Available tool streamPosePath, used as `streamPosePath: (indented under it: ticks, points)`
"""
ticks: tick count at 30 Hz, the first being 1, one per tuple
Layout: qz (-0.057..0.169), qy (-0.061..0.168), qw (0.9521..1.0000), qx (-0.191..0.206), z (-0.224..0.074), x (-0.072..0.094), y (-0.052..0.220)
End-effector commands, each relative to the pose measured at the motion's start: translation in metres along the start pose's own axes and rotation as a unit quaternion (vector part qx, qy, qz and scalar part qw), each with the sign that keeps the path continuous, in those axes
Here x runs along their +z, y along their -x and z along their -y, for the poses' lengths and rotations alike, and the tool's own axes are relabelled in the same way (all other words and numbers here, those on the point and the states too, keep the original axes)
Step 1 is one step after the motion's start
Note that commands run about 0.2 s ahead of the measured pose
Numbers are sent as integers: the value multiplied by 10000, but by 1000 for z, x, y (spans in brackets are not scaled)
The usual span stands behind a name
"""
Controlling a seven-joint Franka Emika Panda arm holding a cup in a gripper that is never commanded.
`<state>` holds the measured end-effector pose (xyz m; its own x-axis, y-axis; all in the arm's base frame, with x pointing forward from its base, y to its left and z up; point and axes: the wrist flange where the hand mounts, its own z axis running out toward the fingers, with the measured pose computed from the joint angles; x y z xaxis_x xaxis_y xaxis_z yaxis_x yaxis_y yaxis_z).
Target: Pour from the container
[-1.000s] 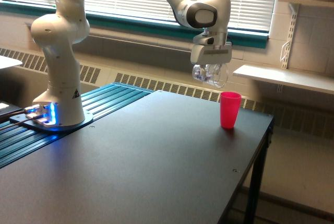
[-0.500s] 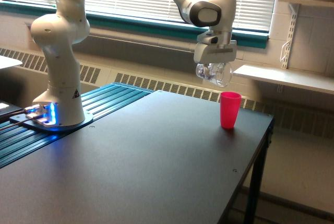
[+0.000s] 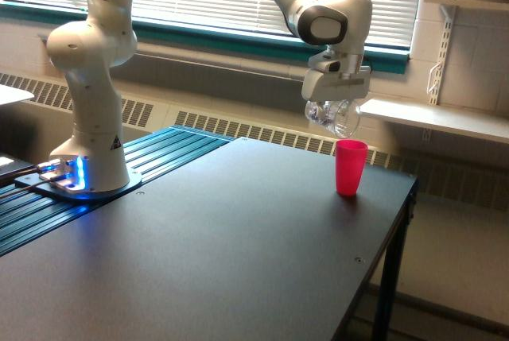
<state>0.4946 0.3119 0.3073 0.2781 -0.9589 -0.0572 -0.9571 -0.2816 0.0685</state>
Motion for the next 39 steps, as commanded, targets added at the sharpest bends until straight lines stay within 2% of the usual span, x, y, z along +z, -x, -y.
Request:
streamPosePath:
  ticks: [1,14,18,31,39]
  points:
    - [7,47,10000,29,5,-2,4]
    - [230,294,9992,159,11,4,16]
    - [364,383,9984,214,13,6,19]
    - [446,494,9972,329,18,7,20]
    - [576,596,9958,396,19,6,21]
